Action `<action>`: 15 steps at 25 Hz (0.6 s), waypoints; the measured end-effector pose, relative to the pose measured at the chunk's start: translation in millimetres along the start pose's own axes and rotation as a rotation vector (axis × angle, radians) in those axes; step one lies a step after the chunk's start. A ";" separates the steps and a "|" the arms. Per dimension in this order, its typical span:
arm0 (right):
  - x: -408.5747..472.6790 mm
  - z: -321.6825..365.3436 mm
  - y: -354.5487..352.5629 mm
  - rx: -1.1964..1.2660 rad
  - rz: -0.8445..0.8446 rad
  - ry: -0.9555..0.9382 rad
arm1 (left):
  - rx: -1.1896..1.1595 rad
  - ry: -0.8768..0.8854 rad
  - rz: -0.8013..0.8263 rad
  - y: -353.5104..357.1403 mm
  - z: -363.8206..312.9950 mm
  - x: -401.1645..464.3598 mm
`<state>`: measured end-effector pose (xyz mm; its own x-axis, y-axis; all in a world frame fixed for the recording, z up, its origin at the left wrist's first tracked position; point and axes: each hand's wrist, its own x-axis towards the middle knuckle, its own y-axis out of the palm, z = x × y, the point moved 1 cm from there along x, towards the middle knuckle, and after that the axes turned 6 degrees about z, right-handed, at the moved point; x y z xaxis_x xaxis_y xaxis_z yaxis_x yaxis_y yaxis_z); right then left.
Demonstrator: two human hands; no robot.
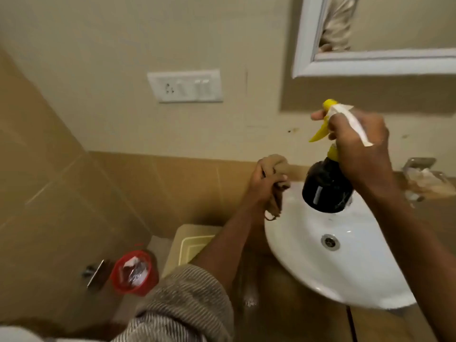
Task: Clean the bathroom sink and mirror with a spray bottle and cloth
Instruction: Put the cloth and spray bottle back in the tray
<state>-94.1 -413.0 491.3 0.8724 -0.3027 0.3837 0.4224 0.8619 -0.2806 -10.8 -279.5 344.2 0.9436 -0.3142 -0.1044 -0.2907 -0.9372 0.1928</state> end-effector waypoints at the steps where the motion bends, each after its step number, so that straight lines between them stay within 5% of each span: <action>1: -7.3 -11.8 25.2 -0.016 0.029 0.014 | 0.000 -0.027 -0.082 -32.8 13.6 -4.2; 7: -63.4 -93.1 167.1 -0.096 0.089 0.137 | 0.139 -0.297 -0.454 -222.7 111.7 -36.8; 15: -130.6 -212.6 309.3 -0.067 -0.021 0.492 | 0.329 -0.398 -0.502 -316.7 226.2 -26.5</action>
<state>-25.2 -193.3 167.4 0.8694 -0.4896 -0.0664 0.4416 0.8304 -0.3398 20.4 -8.6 65.1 0.8649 0.1935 -0.4631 0.0707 -0.9604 -0.2693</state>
